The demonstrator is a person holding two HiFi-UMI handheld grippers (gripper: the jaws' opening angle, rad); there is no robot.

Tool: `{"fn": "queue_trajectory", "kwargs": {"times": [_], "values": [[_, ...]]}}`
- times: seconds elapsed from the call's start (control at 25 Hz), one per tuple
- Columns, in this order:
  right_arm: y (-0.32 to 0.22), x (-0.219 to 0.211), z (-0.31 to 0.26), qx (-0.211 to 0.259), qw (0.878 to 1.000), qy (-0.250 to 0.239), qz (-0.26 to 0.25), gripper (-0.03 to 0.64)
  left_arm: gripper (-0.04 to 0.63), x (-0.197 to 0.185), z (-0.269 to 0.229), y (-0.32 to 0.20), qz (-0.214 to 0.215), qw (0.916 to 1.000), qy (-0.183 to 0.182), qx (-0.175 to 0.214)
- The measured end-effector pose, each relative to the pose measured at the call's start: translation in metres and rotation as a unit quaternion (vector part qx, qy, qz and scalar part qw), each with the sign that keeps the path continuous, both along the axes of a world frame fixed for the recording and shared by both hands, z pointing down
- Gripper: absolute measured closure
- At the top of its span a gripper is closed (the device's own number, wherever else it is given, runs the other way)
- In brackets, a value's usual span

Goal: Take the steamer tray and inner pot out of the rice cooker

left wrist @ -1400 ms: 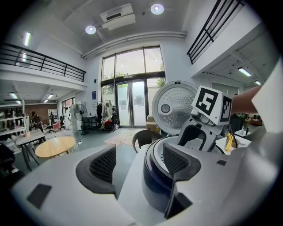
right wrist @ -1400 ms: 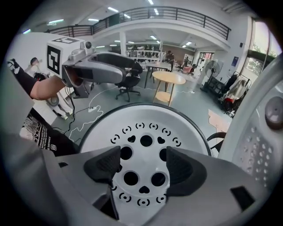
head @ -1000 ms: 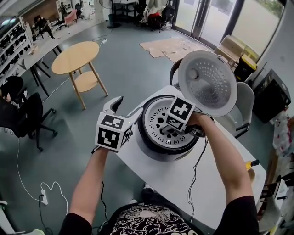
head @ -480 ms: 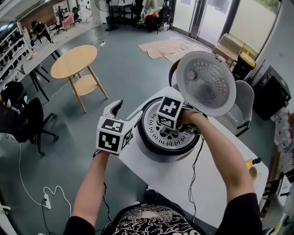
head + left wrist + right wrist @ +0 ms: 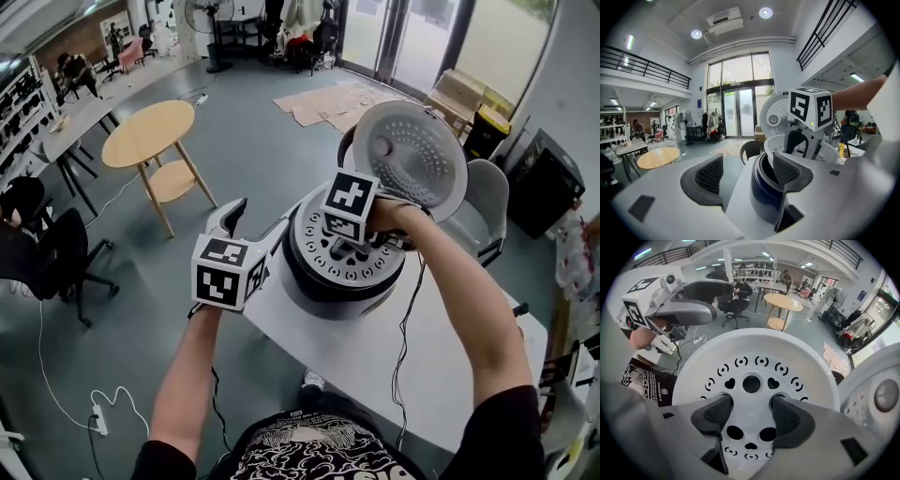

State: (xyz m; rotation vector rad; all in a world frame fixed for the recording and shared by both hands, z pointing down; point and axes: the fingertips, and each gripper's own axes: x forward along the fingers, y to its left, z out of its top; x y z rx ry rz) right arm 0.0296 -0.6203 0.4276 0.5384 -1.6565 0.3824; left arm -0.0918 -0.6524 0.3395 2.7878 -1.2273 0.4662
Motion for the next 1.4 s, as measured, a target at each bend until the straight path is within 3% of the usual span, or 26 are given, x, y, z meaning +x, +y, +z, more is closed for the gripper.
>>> {"fn": "queue_trajectory", "kwargs": {"times": [0.48, 0.8, 1.2, 1.4], "values": [[0.094, 0.015, -0.053, 0.041, 0.994, 0.013, 0.097, 0.322, 0.267, 0.02, -0.023, 0.094, 0.068, 0.9973, 0.019, 0.02], [0.195, 0.031, -0.054, 0.046, 0.984, 0.016, 0.171, 0.324, 0.267, 0.04, -0.017, 0.179, 0.136, 0.99, 0.025, 0.026], [0.317, 0.071, -0.032, 0.027, 0.96, 0.013, 0.278, 0.324, 0.267, 0.097, 0.003, 0.277, 0.242, 0.97, 0.019, 0.009], [0.389, 0.112, -0.019, 0.014, 0.941, 0.012, 0.338, 0.324, 0.267, 0.151, 0.011, 0.334, 0.307, 0.9516, 0.012, 0.001]]}}
